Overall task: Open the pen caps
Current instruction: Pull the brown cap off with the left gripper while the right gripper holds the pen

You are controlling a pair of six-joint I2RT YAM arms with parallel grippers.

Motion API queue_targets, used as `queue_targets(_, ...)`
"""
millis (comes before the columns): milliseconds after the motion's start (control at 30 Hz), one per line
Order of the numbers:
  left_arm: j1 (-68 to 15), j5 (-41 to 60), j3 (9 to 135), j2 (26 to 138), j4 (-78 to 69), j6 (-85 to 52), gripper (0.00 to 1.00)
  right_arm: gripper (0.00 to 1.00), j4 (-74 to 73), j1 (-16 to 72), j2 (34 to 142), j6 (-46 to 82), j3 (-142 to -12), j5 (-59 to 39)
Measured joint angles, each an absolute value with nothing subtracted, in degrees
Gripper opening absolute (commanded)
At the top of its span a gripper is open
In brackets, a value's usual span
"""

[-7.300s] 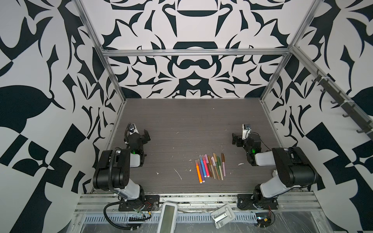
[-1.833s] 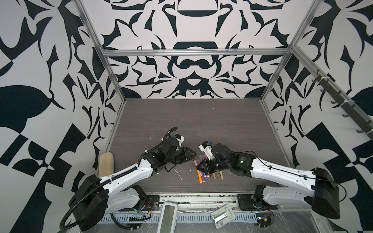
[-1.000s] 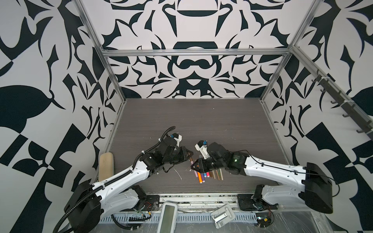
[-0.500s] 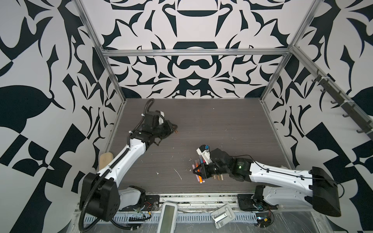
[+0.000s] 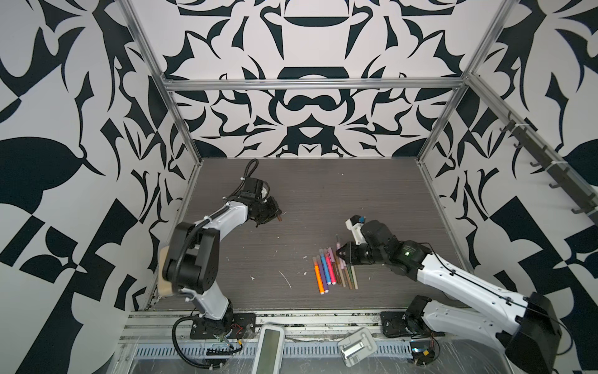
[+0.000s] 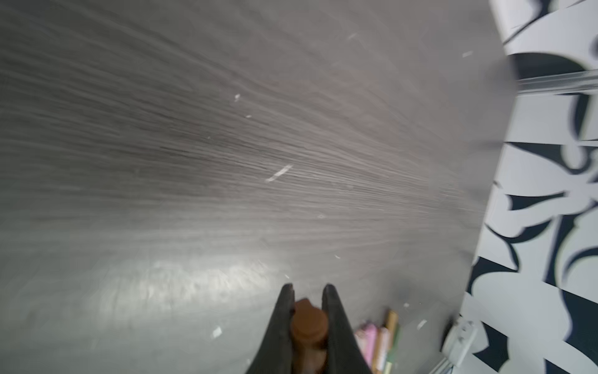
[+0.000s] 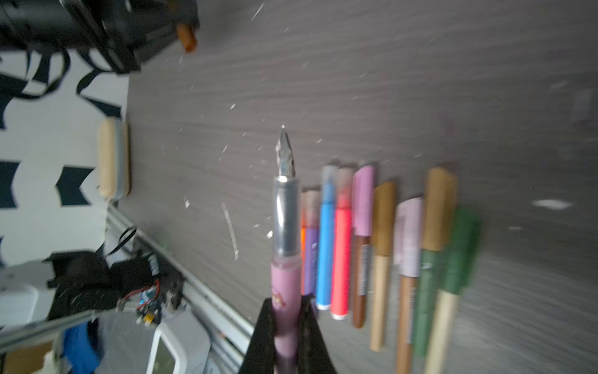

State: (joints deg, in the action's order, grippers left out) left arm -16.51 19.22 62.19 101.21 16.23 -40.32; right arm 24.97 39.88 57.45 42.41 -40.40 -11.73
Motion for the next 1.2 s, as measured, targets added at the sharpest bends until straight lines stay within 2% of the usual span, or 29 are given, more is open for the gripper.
queue_targets(167,-19.46,16.08,69.32,110.78,20.99,-37.5,0.0,0.0,30.85,29.69,60.75,36.75,-44.66,-7.6)
queue_targets(367,-25.21,10.15,79.5,115.09,26.74,-34.35,0.0,0.0,30.72,22.2,76.62,31.24,-51.75,-6.85)
queue_targets(667,-29.32,10.0,87.92,121.62,31.05,-34.06,0.0,0.0,27.73,21.85,104.75,28.53,-69.58,-10.52)
queue_targets(767,-29.3,10.57,88.79,122.26,31.57,-34.39,0.02,0.0,27.31,22.22,110.52,28.53,-74.41,-10.94)
queue_targets(1000,-29.54,12.86,90.11,123.37,31.51,-35.62,0.02,0.0,28.4,24.32,117.23,28.97,-81.58,-10.39)
queue_targets(1100,-29.8,13.34,90.13,123.42,31.44,-36.38,0.07,0.0,29.02,25.26,117.97,29.58,-82.76,-8.86)
queue_targets(1200,-30.11,13.58,90.13,123.42,31.51,-36.97,0.09,0.11,30.0,26.02,118.58,29.89,-83.85,-7.22)
